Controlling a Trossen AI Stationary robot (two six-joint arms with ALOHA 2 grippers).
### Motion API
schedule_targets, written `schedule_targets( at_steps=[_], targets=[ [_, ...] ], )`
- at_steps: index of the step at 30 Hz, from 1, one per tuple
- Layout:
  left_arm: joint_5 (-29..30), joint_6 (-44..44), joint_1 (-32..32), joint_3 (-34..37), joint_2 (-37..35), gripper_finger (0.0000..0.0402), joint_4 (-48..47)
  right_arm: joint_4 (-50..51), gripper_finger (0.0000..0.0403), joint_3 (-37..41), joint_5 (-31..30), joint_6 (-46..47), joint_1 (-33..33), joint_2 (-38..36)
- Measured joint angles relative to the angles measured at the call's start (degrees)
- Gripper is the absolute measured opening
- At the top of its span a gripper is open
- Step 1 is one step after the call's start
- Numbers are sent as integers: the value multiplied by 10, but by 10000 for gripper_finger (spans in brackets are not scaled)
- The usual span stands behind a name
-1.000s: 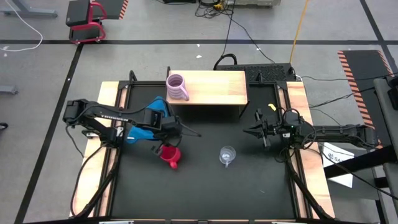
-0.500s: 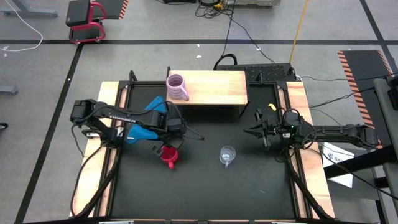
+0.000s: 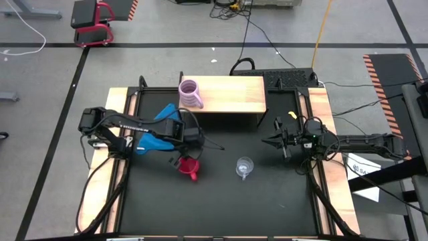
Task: Stack small to large cups/mugs on shelf
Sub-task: Put the red mug on the shelf
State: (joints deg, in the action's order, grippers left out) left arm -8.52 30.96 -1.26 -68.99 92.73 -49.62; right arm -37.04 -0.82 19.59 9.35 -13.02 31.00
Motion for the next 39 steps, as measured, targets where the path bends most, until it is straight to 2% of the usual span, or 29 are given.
schedule_targets(
  at_steps=[10, 16, 23, 29, 35, 39],
  targets=[
    [11, -15, -15, -8, -4, 153, -1, 0, 0, 0, 0, 0, 0, 0],
    [24, -17, -15, -8, -5, 185, 0, 0, 0, 0, 0, 0, 0, 0],
    [55, -87, -8, -8, -23, 188, -16, 0, 0, 0, 0, 0, 0, 0],
    [30, -230, 7, -9, -64, 189, -21, 0, 0, 0, 0, -5, 0, 0],
    [5, -429, 6, -9, -72, 180, 35, 1, 0, 0, 0, -7, 0, 0],
    [-3, -457, -5, -9, -72, 159, 20, 4, 0, 0, 0, -11, 0, 0]
  ],
)
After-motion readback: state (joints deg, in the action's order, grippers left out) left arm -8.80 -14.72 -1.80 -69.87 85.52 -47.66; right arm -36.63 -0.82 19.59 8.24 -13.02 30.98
